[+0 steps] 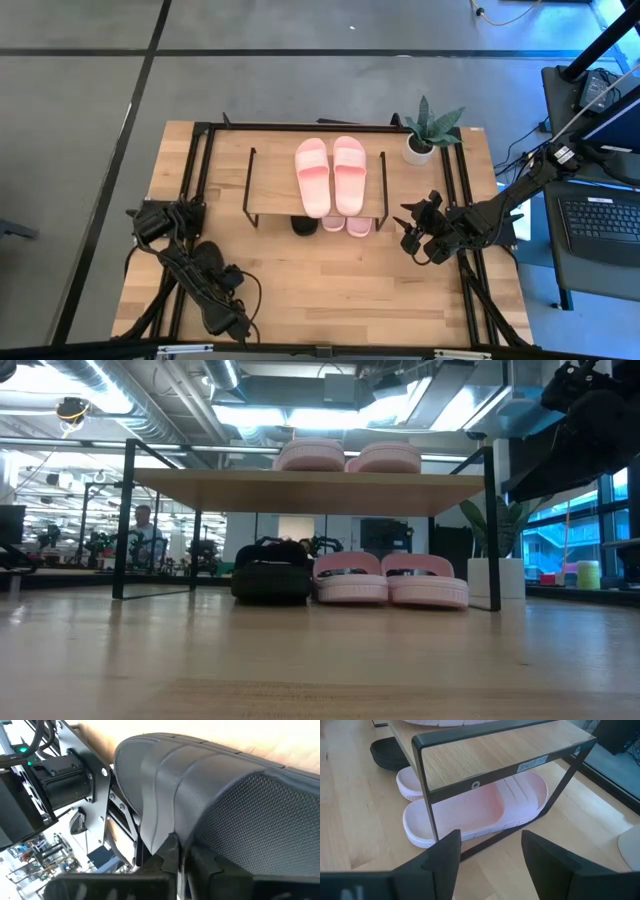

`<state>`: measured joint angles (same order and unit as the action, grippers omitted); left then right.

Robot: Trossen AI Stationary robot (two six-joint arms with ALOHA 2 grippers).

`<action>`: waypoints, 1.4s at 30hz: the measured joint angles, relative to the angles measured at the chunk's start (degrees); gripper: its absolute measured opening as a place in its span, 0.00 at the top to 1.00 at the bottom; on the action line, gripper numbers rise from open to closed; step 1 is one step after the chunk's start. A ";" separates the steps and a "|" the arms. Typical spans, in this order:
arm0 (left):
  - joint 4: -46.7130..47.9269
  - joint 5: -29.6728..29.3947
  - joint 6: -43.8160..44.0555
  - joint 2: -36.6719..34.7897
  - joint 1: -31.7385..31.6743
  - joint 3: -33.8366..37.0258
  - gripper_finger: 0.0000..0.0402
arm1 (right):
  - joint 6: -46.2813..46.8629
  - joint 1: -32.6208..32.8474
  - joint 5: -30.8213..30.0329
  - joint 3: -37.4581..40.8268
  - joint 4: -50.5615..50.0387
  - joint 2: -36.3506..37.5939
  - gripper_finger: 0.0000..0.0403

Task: Pick and place slides into the shelf
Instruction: Move the black slipper under the shelf

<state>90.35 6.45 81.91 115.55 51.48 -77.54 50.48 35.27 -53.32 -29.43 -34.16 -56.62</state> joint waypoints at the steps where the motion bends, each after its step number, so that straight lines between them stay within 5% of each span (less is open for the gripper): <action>1: 0.01 0.01 0.00 0.00 0.00 0.00 0.97 | 0.00 0.00 0.00 0.00 0.01 0.00 0.48; 14: -0.33 -1.35 -7.77 -0.09 -1.12 -3.16 0.99 | -0.25 0.00 0.00 0.00 -0.01 0.00 0.48; 32: -0.58 -31.58 -21.22 -0.15 -10.00 -18.31 0.99 | -3.10 0.00 0.02 0.00 -0.01 0.00 0.48; 42: -0.36 -37.53 -26.66 -0.15 -16.27 -17.22 0.99 | -3.20 0.02 0.02 0.00 -0.01 0.00 0.48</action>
<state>90.00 -31.08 55.25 115.39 35.21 -94.76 47.27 35.29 -53.30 -29.43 -34.17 -56.62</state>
